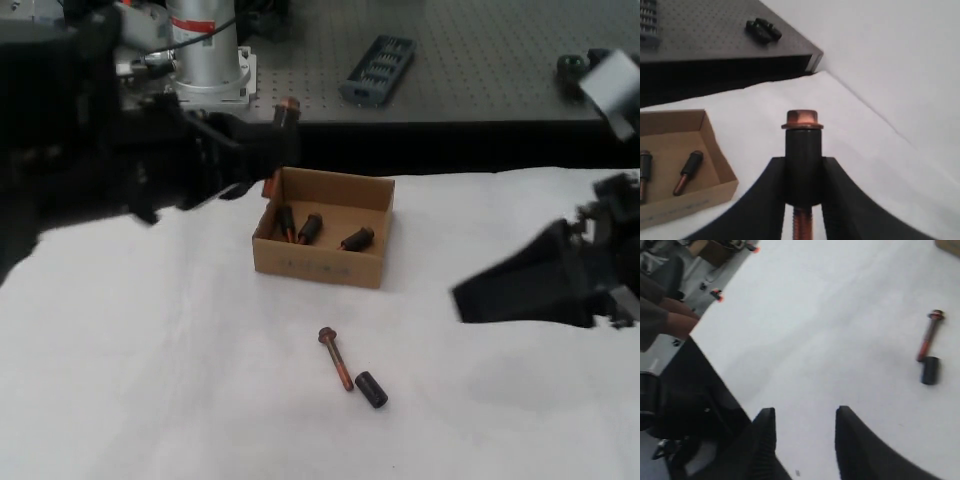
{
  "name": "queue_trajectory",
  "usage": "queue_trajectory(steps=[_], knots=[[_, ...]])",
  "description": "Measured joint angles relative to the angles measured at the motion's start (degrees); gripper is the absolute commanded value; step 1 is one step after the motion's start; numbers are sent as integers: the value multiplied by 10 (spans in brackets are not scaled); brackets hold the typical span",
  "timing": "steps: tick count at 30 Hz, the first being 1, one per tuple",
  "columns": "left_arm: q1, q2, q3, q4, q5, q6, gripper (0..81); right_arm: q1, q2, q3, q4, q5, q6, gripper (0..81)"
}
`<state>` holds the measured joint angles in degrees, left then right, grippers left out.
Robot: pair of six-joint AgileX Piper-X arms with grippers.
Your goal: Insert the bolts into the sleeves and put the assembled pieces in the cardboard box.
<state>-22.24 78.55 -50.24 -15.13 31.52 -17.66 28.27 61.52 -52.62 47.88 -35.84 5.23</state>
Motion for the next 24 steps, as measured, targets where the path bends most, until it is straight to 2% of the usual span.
queue_trajectory(steps=[2,3,7,13,21,24], knots=[[7,53,-38,18,5,12,6,-10,0,0,7,12,-9,39],[10,83,-62,30,6,18,6,-18,0,0,11,20,-16,13],[14,223,-200,102,13,79,6,-51,0,0,16,33,-46,27],[14,368,-354,174,16,144,6,-57,0,0,16,35,-52,27],[17,531,-542,258,11,159,6,-57,0,0,17,37,-57,27],[17,571,-593,278,-20,162,18,-57,0,0,17,36,-58,27]])
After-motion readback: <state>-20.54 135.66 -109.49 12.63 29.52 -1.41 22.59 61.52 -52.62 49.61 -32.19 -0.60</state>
